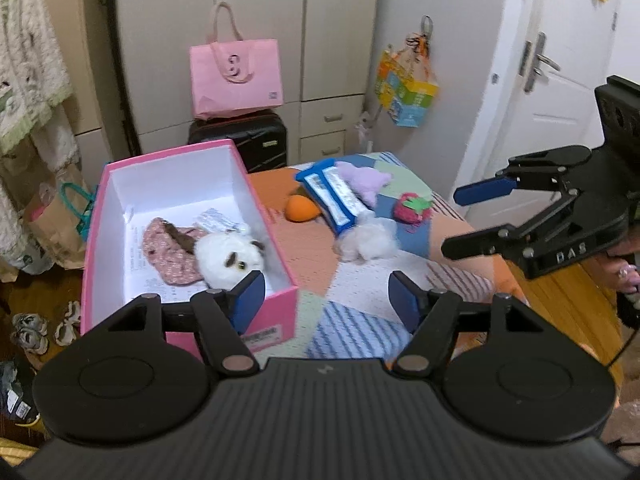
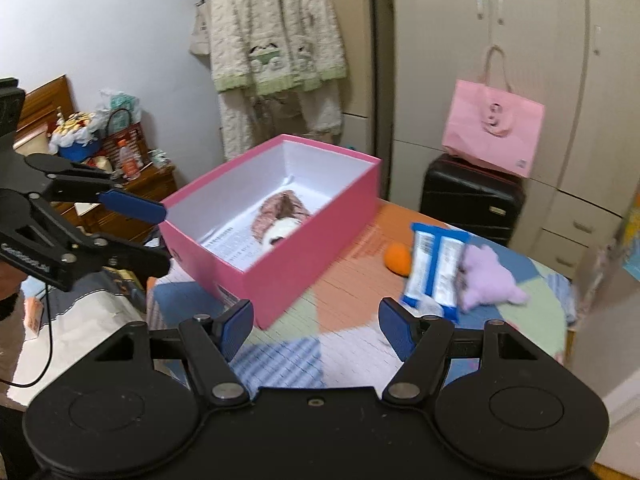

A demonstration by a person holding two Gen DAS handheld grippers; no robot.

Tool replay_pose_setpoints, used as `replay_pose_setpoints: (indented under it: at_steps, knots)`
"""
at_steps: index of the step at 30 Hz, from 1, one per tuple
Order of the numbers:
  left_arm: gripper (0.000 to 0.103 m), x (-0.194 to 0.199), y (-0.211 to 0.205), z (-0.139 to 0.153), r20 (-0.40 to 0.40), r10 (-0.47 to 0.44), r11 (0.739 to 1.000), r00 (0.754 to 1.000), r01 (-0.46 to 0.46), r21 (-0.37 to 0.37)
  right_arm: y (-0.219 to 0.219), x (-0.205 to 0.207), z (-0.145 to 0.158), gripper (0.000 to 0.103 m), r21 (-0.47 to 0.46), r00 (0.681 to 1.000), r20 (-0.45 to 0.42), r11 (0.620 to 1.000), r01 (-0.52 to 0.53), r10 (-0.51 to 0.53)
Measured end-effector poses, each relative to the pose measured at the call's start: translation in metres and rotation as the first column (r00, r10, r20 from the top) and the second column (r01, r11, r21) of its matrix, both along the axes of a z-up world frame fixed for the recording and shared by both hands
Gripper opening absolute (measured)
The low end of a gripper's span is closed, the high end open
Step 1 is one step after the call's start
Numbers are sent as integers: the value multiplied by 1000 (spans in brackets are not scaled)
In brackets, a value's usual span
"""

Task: Organize soft objects
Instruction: 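Move both grippers back toward the mesh puff and strawberry plush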

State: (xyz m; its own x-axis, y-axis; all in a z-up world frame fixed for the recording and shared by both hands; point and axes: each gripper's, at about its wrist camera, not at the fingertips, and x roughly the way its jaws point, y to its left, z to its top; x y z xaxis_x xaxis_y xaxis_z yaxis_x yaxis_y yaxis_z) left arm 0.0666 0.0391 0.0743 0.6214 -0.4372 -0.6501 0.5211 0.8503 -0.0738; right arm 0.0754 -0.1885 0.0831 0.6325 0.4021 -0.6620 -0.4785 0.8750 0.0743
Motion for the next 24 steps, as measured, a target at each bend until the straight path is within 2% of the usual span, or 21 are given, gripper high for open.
replay_pose_setpoints:
  at_steps: [6, 16, 24]
  knots:
    - [69, -10, -29, -8, -8, -67, 998, 998, 67, 20, -32, -13, -11, 74, 15, 998, 1, 998, 62, -62]
    - [70, 4, -76, -45, -65, -153, 988, 986, 153, -10, -72, -18, -36, 74, 14, 991, 44, 992, 128, -128]
    - [70, 22, -110, -66, 36, -161, 987, 986, 161, -7, -97, 6, -68, 74, 18, 980, 99, 985, 172, -173]
